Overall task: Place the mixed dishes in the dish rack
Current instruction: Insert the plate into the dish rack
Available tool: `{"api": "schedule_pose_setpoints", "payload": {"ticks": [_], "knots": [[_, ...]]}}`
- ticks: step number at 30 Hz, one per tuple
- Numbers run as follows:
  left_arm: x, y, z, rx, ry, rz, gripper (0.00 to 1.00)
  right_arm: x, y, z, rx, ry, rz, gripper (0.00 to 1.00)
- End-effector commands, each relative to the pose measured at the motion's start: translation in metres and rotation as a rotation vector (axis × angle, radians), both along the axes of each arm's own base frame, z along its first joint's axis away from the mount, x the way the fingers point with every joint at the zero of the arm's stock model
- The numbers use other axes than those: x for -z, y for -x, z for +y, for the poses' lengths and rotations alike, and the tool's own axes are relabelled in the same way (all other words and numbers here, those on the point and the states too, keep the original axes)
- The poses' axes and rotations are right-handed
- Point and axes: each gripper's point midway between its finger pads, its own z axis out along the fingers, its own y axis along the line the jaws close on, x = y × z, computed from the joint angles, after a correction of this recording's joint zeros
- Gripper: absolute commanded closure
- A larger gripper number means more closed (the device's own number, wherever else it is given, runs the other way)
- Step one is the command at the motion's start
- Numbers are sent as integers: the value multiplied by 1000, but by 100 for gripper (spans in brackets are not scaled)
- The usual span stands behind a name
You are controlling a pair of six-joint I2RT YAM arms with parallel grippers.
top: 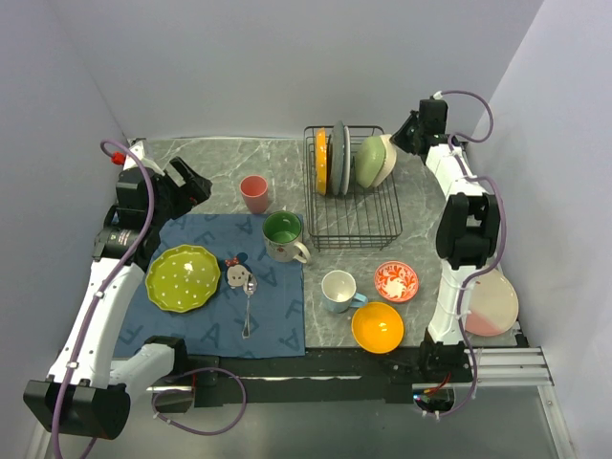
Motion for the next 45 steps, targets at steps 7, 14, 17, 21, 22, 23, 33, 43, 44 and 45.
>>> {"api": "schedule_pose_setpoints", "payload": {"ticks": [7, 14, 17, 21, 22, 23, 33, 43, 44, 45], "knots": [[-12, -5, 1, -5, 0, -39, 3, -24, 28, -15, 66, 80, -33, 81], [-12, -4, 2, -6, -3, -40, 3, -48, 39, -13, 53, 82, -80, 80], [-14, -4, 3, -9, -6, -43, 3, -57, 41, -14, 54, 90, -92, 79], [-14, -4, 3, -12, -9, -42, 3, -71, 43, -16, 55, 102, -118, 77], [-14, -4, 3, -12, -9, -43, 3, -74, 43, -16, 56, 104, -122, 76], [-14, -4, 3, -12, -9, -43, 3, -79, 45, -15, 48, 105, -130, 75], [-4, -5, -2, 20, -7, -35, 4, -101, 107, 11, -119, 109, -127, 0], [4, 3, -11, 74, 18, -64, 3, -149, 211, 92, -406, 158, -301, 0], [6, 4, -12, 78, 21, -59, 3, -144, 219, 98, -440, 156, -299, 0], [12, 5, -13, 81, 25, -49, 3, -145, 226, 104, -465, 148, -308, 0]]}}
